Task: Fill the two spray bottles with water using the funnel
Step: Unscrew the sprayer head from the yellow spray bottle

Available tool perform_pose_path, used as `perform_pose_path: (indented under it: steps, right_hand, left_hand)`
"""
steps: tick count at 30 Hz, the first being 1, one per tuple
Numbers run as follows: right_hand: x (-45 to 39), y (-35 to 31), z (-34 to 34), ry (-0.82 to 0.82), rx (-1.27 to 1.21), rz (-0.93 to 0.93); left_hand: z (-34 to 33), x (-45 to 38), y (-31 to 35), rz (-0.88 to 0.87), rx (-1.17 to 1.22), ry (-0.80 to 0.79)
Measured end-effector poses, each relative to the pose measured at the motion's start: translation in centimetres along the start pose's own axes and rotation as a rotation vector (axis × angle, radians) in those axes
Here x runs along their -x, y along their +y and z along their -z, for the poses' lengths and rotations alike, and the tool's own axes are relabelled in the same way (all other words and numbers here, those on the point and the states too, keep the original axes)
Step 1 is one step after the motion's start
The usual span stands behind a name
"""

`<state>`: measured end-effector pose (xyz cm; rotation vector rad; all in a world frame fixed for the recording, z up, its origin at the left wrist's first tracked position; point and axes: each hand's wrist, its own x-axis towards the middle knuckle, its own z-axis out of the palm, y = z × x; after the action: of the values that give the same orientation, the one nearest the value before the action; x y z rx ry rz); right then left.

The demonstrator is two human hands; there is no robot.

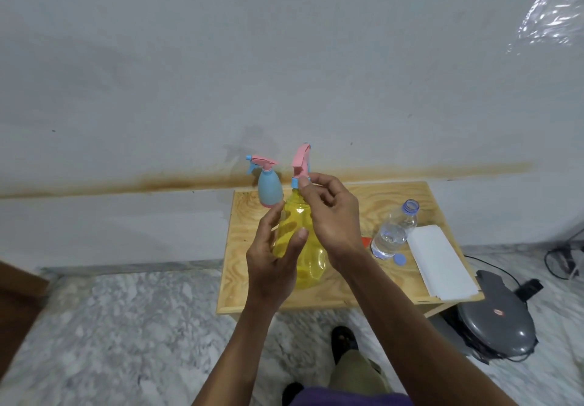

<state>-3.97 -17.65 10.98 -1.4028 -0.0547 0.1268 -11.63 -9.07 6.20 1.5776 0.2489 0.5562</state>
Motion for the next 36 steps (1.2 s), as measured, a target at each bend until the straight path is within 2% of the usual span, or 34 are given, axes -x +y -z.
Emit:
perform_pose_path:
  steps: [16,22,27,32,36]
  right_hand:
    - [-0.3,1.2,1.5,-0.001,0.292,0.102]
    - [-2.5,-0.6,2.6,0.139,0.108,0.165]
    - [-6.2,-1.2,5.2,0.316,-0.04,0.114]
    - [-9.3,4.6,7.2,0.358,0.252,-0.041]
    - [-10.1,10.3,7.3,0.273,0.506,-0.197]
  left_hand:
    - [0.3,1.0,-2.5,-0.009,-0.226,-0.098]
    - [0.1,1.7,-5.6,0.113,-0.311,-0.132]
    - [0.9,1.7,-9.2,0.228,-0.354,-0.045]
    - [1.0,0.4,-11.0,0.317,-0.348,0.054]
    - [0.3,-1.0,-12.6,0.352,-0.376,0.062]
